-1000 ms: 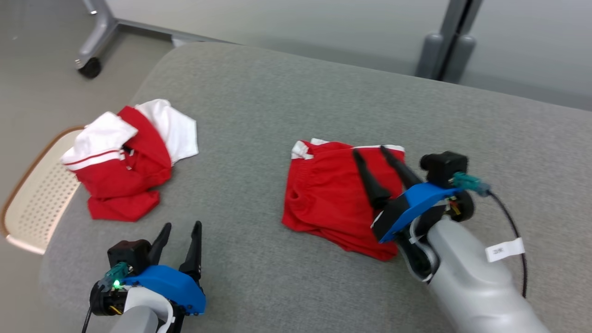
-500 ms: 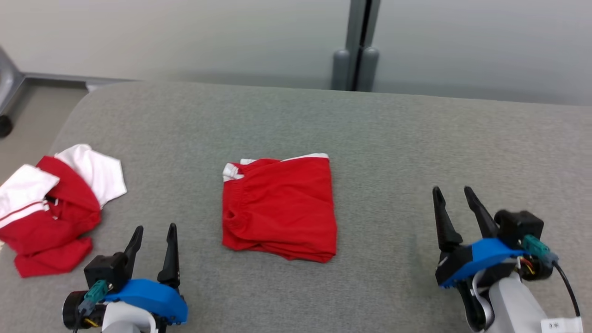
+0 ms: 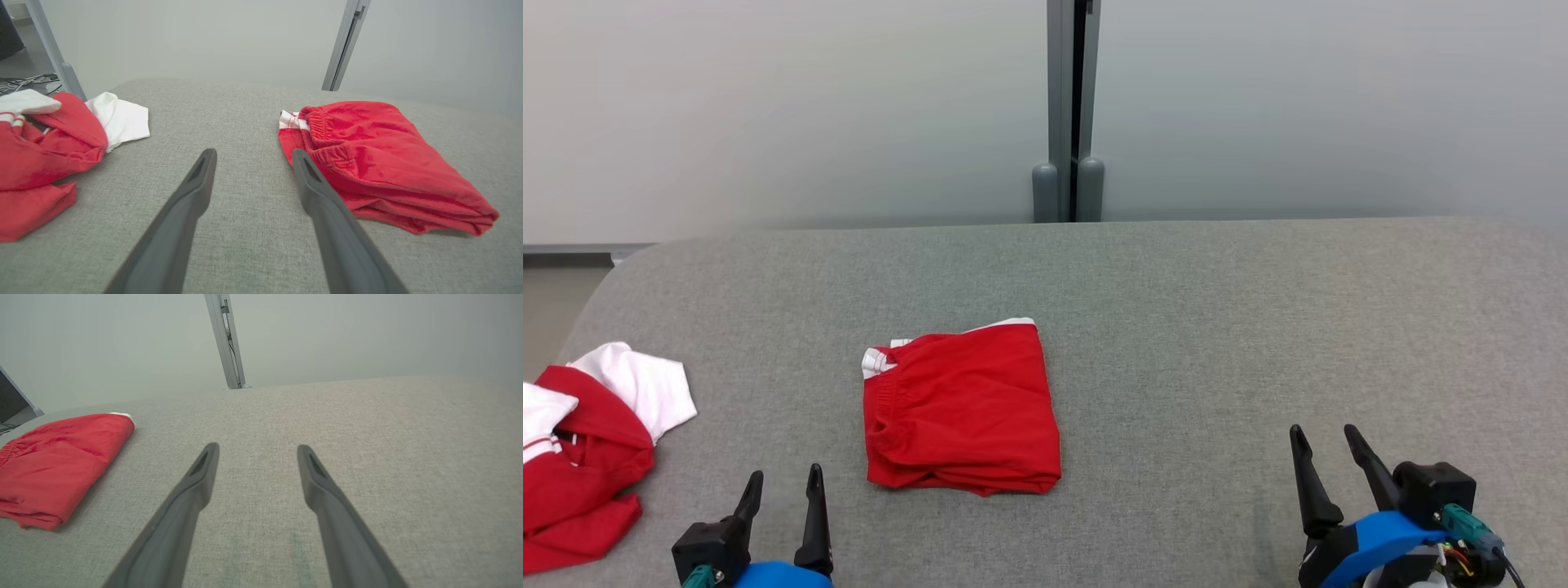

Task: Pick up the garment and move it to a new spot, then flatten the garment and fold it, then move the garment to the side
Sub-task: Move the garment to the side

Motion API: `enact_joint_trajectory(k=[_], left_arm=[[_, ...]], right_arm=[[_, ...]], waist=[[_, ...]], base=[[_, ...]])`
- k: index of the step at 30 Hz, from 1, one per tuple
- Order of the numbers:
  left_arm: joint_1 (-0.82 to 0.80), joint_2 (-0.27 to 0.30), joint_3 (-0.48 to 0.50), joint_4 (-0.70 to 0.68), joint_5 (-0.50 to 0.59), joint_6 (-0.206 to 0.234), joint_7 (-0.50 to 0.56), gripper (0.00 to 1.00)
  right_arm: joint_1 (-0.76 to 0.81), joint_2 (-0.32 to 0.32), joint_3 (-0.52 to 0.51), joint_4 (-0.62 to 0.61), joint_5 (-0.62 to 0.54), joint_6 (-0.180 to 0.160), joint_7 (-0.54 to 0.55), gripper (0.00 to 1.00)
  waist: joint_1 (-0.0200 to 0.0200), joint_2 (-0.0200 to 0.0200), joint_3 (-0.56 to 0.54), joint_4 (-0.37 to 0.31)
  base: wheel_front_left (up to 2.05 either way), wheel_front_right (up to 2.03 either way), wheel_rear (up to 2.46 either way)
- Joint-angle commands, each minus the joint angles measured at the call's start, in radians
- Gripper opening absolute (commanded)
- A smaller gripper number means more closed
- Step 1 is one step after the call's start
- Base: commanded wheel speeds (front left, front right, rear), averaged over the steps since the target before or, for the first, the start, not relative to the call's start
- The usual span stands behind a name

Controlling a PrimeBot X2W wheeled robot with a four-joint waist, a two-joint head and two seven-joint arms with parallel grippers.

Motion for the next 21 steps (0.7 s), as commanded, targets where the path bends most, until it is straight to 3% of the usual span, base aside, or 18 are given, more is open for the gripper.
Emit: enact_joint_trajectory(k=[1,13,21], left_arm=[[0.006,-0.002,0.006,-0.006,0.008,-0.001,-0.005,1.0],[0.013,-0.021,0.033,-0.011,0.049,-0.023,-0.005,1.0],[-0.047,-0.022,-0.023,-0.006,0.03,-0.033,-0.005,1.0]], right_arm=[[0.016,-0.002,0.002,-0.001,0.0,0.0,-0.003,1.0],[0.03,-0.002,0.05,0.014,0.044,0.0,-0.003,1.0],[-0.098,-0.002,0.218,0.069,0.146,0.0,-0.003,1.0]], waist=[[0.0002,0.0002,-0.01,-0.007],[0.0002,0.0002,-0.001,0.009],[0.0002,0.0002,0.108,0.127]], base=[[0.0,0.0,0.0],[0.0,0.0,0.0],[0.0,0.0,0.0]])
